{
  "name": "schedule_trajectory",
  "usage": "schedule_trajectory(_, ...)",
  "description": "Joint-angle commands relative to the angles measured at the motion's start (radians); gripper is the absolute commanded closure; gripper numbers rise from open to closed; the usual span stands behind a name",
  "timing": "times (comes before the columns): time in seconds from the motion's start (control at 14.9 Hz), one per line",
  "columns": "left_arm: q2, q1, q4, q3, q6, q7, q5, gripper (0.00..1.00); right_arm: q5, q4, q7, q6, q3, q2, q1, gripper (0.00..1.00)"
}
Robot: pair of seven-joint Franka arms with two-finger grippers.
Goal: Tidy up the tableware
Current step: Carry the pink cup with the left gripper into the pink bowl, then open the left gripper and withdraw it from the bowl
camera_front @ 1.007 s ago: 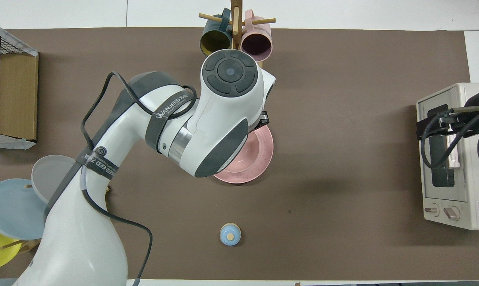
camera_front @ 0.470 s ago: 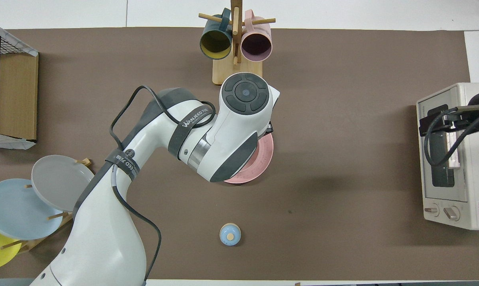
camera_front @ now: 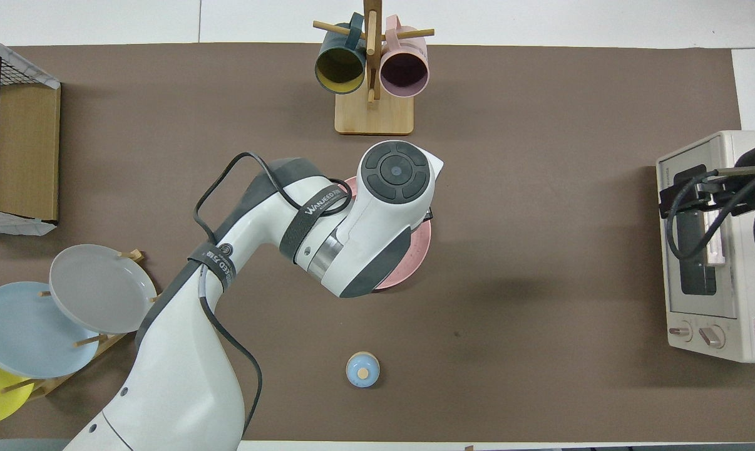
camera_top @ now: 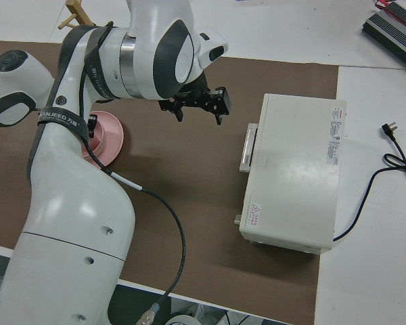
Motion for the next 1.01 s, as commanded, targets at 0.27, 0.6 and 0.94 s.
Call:
schedule_trajectory(0.27,-0.094,0.003,-0.031,0.021,-0.047,-0.004,0.023,0.00,0.023,-0.001,-0.021,-0.011,0.006,-0.010,-0.013,0.00)
schedule_trajectory(0.6,-0.256,0.192,-0.030,0.021,-0.214,0.183,0.020,0.00,0.023,-0.001,-0.021,-0.011,0.006,-0.010,-0.013,0.00)
schedule_trajectory(0.94,-0.405,0.470,-0.042,0.021,-0.390,0.611,0.008,0.00,0.023,-0.001,-0.021,-0.011,0.006,-0.010,-0.013,0.00)
